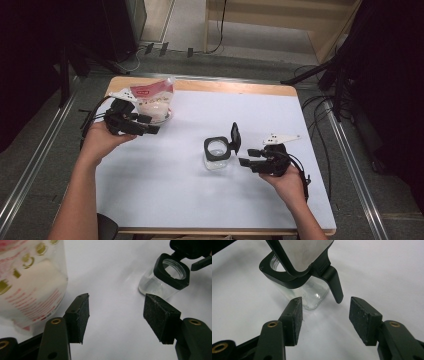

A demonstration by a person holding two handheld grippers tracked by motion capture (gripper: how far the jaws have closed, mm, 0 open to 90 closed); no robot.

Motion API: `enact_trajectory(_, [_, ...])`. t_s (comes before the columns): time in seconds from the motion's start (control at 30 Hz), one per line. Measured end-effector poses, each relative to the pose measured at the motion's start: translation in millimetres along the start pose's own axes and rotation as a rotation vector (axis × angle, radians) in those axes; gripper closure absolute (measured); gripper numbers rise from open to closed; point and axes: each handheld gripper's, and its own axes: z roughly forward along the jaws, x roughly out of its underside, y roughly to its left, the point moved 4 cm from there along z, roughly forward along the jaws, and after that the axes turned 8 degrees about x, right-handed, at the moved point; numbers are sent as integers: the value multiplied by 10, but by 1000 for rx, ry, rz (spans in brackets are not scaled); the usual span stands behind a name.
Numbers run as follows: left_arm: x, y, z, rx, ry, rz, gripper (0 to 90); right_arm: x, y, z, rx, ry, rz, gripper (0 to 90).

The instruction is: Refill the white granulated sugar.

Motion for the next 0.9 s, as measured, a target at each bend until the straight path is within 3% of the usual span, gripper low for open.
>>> enact_trajectory(0.57, [118,256,-294,-61,-38,-84,388,11,-8,12,5,9,3,448])
enact_trajectory(0.7, [150,345,-379,-65,-64,-107,389,27,-19,5,9,11,5,448])
enact_trajectory(0.9, [159,504,-412,-101,-60,-128,371,55,-27,-6,15,13,7,448])
